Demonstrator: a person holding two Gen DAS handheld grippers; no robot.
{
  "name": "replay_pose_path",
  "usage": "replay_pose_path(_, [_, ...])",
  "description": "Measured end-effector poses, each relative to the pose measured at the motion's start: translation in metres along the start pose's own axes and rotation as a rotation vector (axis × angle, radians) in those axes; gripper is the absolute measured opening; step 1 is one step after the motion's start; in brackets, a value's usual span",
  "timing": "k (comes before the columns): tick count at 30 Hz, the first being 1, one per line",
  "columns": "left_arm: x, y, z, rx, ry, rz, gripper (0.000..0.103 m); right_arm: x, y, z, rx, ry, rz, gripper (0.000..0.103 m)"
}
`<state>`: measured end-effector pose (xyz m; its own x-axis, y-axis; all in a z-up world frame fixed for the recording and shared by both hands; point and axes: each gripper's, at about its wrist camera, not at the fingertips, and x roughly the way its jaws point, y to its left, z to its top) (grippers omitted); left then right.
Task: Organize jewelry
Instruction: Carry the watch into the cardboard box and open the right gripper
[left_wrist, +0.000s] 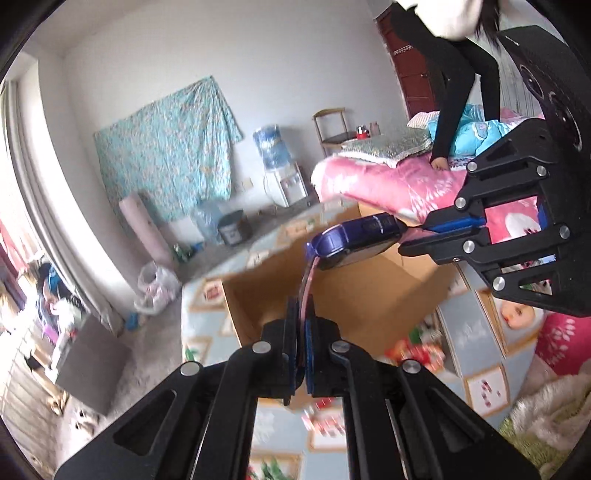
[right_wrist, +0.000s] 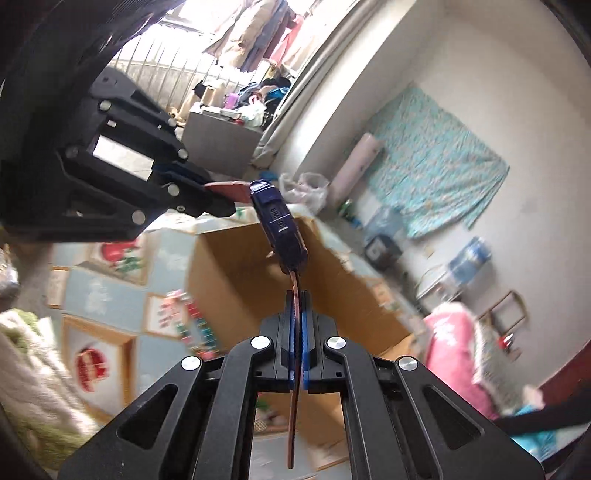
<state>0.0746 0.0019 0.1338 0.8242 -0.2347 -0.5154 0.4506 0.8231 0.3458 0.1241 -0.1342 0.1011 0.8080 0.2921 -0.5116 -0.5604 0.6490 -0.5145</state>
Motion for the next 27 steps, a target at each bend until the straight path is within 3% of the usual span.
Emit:
replay_pose_path(3, [0.040,0.017,0.023,0.022,0.042,-0.030,0.003,0.037,-0.033,0.006,-0.004,0.036,0.053,0.001])
replay_pose_path(8, [0.142,0.043,0.033,0.014,0.283,-0.175,0.003,0.115,-0.080,-0.008,0.068,0.225,0.329,0.001])
replay_pose_path(12, [0.204,0.056,0.030,0.020,0.414,-0.242,0.004,0.176,-0.087,-0.017,0.029,0.325,0.414,0.001])
replay_pose_path(17, [0.238,0.057,0.035,0.097,0.412,-0.177,0.010,0.201,-0.091,-0.012,-0.127,0.268,0.341,0.001])
replay_pose_path(18, [0.243,0.058,0.032,0.104,0.429,-0.170,0.021,0.206,-0.085,-0.016,-0.178,0.271,0.323,0.003])
replay_pose_path(20, [0.247,0.063,0.025,0.097,0.458,-0.168,0.031,0.214,-0.074,-0.029,-0.263,0.326,0.349,0.006])
replay_pose_path(22, [0.244,0.070,0.019,0.056,0.470,-0.198,0.032,0.213,-0.065,-0.041,-0.325,0.358,0.371,0.022])
replay_pose_path(24, [0.235,0.076,0.016,0.017,0.461,-0.214,0.032,0.207,-0.061,-0.046,-0.326,0.375,0.405,0.032])
replay_pose_path(27, [0.212,0.087,0.016,-0.049,0.418,-0.213,0.032,0.195,-0.074,-0.043,-0.239,0.374,0.449,0.032])
